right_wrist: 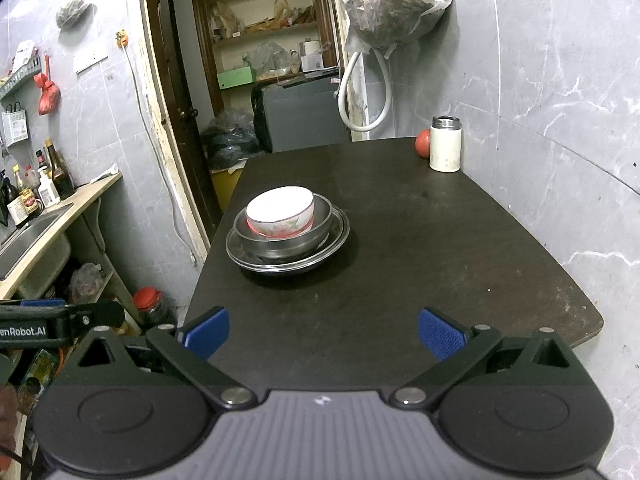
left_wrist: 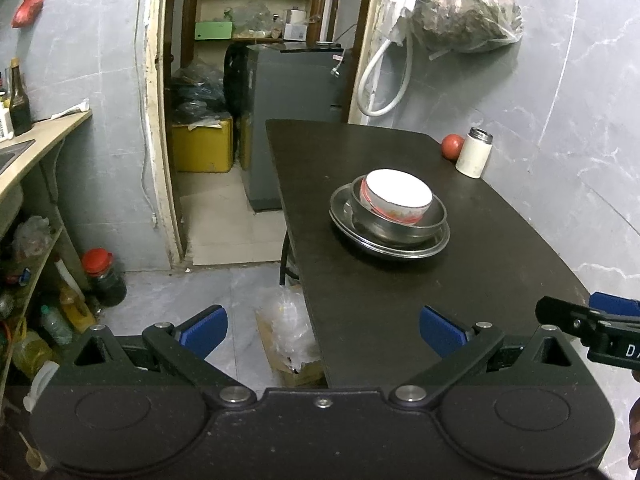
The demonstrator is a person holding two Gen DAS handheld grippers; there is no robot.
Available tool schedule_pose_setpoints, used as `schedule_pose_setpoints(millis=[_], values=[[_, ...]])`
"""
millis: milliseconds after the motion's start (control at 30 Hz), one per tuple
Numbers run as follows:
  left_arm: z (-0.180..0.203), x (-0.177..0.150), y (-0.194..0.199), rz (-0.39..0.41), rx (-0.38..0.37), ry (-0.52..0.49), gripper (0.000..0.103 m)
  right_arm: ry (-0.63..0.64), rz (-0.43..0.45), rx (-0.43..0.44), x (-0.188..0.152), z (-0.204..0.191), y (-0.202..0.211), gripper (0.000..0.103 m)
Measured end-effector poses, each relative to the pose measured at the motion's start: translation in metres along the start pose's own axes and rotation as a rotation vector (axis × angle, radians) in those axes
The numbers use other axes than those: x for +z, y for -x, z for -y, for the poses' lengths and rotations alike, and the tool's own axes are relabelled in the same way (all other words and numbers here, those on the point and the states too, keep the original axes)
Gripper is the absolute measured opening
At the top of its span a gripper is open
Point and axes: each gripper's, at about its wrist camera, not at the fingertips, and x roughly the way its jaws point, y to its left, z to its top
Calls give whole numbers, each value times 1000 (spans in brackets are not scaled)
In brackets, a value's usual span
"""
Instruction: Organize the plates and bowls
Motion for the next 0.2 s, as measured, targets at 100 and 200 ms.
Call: schedule_pose_setpoints(millis=[100,200], values=[[0,2,-1,-2,-3,-5,102,-1,-1,-1,-2,0,0,103],[1,2,-2,-4,-2,-7,102,-4,-4,-1,-2,1,-1,103]])
